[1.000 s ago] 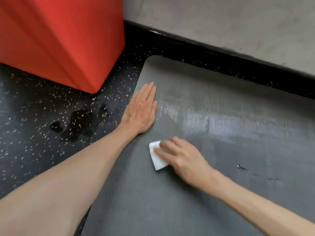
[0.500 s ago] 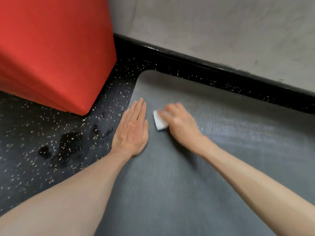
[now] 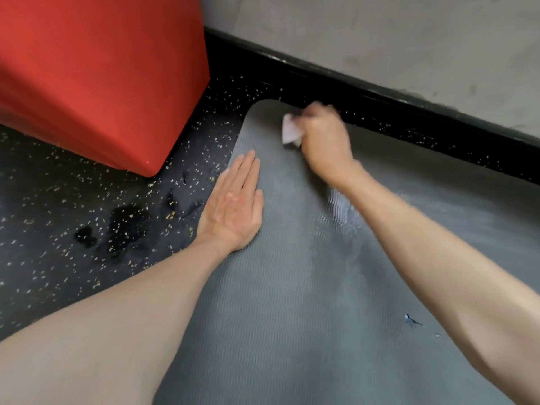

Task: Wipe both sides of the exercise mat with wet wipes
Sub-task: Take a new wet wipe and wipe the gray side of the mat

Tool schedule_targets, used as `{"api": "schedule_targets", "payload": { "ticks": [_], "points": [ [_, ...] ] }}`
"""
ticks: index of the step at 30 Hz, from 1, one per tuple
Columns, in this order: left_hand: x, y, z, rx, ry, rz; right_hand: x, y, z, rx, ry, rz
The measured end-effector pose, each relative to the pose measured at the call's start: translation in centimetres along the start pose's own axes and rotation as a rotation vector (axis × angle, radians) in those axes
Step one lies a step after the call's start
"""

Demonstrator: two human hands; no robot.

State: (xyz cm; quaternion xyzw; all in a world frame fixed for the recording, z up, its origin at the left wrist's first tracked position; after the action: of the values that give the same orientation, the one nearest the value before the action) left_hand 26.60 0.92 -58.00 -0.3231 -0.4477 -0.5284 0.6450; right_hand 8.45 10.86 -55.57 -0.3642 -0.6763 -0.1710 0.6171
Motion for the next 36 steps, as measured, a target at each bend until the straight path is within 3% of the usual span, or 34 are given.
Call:
{"api": "schedule_targets", "payload": {
  "ticks": [3,6,9,13,15,21,27,32,34,36],
  "points": [
    [0.1,-0.1,-0.1,0.003,0.007,0.006,-0.6,-1.3,0.8,-0.132,-0.001,0.020],
    [0.1,-0.3,0.2,0.005,0.016,0.012,0.2,3.9,-0.7,0.056,-0.091,0.076],
    [0.0,-0.3,0.1,0.003,0.011,0.016,1.5,7.5,0.3,0.272,-0.098,-0.013],
    [-0.1,-0.3,0.1,0.005,0.009,0.018,2.2,2.3,5.1,0.026,0.068,0.044],
    [0.0,-0.4,0.1,0.006,0.013,0.017,2.2,2.0,4.6,-0.008,0.091,0.029],
    [0.2,-0.3,0.3,0.013,0.021,0.025,3.0,9.2,1.3,0.327,-0.043,-0.130],
    [0.0,-0.2,0.2,0.018,0.025,0.035,3.0,3.3,5.0,0.033,0.122,-0.069],
    [0.0,-0.3,0.2,0.008,0.031,0.035,4.4,13.8,0.4,0.296,-0.068,-0.213],
    [-0.1,-0.3,0.2,0.008,0.027,0.034,5.0,14.0,0.9,0.397,-0.065,-0.256],
    [-0.2,-0.3,0.2,0.004,0.025,0.038,4.6,10.3,2.6,0.314,0.001,-0.205]
  ]
}}
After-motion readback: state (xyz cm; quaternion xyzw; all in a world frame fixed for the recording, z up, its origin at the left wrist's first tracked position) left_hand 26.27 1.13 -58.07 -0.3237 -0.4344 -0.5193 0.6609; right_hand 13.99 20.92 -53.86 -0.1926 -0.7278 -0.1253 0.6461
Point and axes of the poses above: each hand's wrist, its own y-axis away from the middle knuckle, its own x-axis out of the back of the hand, z = x × y, the point moved 1 cm from there along -y, towards the middle knuckle, and after that the axes turned 2 degrees about -x, right-handed, at the moved point
